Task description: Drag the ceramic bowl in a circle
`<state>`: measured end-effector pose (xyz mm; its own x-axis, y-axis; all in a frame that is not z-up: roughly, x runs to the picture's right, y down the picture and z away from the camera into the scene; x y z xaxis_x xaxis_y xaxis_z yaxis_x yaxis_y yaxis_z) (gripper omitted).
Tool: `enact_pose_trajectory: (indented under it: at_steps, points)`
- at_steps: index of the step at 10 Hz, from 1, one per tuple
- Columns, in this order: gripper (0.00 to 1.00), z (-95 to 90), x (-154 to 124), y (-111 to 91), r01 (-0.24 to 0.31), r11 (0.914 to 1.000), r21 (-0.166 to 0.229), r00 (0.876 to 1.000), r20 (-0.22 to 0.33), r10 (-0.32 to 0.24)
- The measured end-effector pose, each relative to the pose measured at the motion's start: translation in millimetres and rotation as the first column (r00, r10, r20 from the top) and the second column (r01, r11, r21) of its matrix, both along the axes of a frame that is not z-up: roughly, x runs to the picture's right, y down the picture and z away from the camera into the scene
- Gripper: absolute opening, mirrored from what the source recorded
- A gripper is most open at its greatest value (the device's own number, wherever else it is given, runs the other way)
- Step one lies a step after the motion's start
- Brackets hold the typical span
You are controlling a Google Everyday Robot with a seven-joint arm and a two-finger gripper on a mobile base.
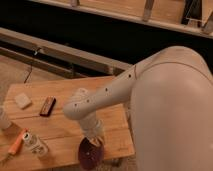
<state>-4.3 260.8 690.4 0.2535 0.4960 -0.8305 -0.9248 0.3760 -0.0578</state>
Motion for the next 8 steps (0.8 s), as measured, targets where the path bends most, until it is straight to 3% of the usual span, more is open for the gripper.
enact_pose_trajectory:
  at_steps: [2,4,5,8]
  points:
    - [0.0,9.9,30.0,-12.0,-0.06,0.9977,0.031,0.996,-0.066,0.062]
    - [0.0,27.0,52.6,-38.1,-0.099,0.9925,0.072,0.988,-0.113,0.107]
    - [0.0,43.6,66.9,-62.3,-0.117,0.9883,0.098,0.981,-0.146,0.131]
    - [0.0,76.4,87.7,-104.2,-0.139,0.9813,0.133,0.965,-0.206,0.165]
